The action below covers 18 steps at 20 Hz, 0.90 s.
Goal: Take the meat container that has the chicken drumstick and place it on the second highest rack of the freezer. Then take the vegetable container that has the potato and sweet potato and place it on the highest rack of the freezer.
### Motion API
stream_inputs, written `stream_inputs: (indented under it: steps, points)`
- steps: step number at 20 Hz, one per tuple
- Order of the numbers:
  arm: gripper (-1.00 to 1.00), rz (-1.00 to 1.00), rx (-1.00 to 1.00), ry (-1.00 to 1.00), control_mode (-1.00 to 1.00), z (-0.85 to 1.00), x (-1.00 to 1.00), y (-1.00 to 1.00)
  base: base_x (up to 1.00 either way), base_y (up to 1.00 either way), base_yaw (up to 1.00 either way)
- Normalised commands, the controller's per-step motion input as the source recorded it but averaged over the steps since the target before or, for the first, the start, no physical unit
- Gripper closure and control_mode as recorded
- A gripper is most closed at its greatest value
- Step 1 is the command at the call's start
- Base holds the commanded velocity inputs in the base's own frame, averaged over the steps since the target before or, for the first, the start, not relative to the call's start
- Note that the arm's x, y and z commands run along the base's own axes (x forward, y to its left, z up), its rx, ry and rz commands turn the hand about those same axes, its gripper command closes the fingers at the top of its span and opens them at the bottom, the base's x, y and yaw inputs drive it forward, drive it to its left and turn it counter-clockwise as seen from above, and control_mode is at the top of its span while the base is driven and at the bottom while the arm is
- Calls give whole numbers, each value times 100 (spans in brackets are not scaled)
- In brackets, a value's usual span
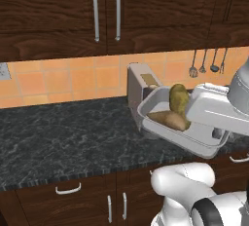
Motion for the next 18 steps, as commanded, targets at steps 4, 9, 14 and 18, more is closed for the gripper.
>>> stream_inputs:
  steps: [4, 9, 14, 18]
  points:
    - [100, 0, 0, 0, 100, 0, 0, 0, -85, -29, -5]
    - [100, 0, 0, 0, 100, 0, 0, 0, -83, -39, -54]
    - [100, 0, 0, 0, 100, 0, 0, 0, -6, -21, -88]
    - [100, 0, 0, 0, 100, 0, 0, 0, 0, -25, -90]
